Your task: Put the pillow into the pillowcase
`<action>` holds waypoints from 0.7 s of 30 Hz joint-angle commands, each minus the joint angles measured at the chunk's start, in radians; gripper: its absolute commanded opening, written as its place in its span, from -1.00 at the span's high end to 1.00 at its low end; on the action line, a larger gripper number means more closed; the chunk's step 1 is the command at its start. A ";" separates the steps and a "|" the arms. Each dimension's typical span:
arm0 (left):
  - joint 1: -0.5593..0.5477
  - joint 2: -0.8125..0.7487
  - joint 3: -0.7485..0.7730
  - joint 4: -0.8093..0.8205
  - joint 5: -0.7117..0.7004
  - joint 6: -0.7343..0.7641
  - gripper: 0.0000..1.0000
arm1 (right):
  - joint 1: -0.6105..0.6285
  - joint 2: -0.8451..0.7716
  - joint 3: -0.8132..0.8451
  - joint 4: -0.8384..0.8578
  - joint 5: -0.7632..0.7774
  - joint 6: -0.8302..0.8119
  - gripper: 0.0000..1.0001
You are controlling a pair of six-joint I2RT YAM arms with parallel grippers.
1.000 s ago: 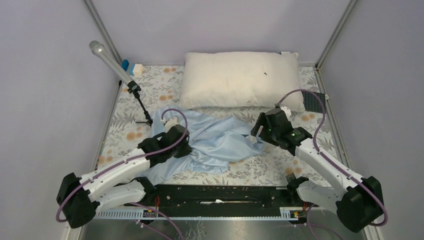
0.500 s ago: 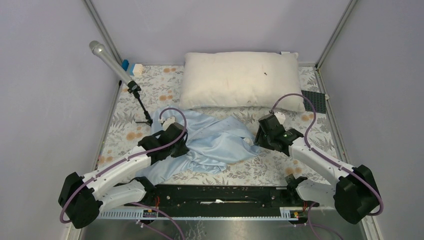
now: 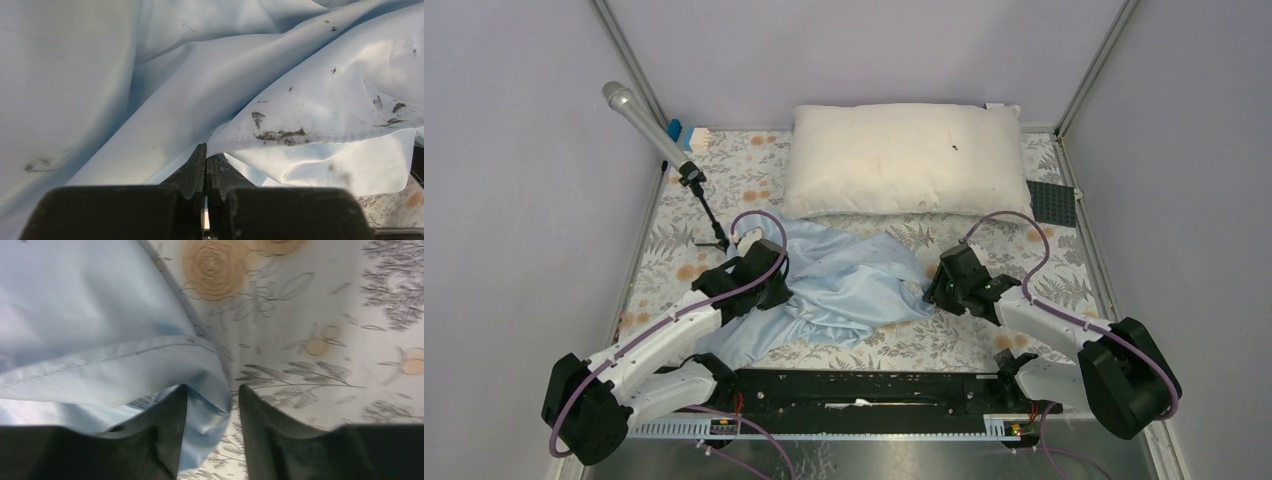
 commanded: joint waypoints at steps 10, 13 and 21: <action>0.019 0.000 0.046 0.026 0.029 0.055 1.00 | 0.200 0.154 0.538 -0.313 0.370 -0.167 1.00; 0.020 0.001 0.065 0.016 0.010 0.067 1.00 | 0.288 0.254 0.606 -0.338 0.410 -0.165 1.00; 0.027 0.022 0.080 0.009 -0.006 0.091 1.00 | 0.413 0.385 0.530 0.008 0.035 -0.135 0.22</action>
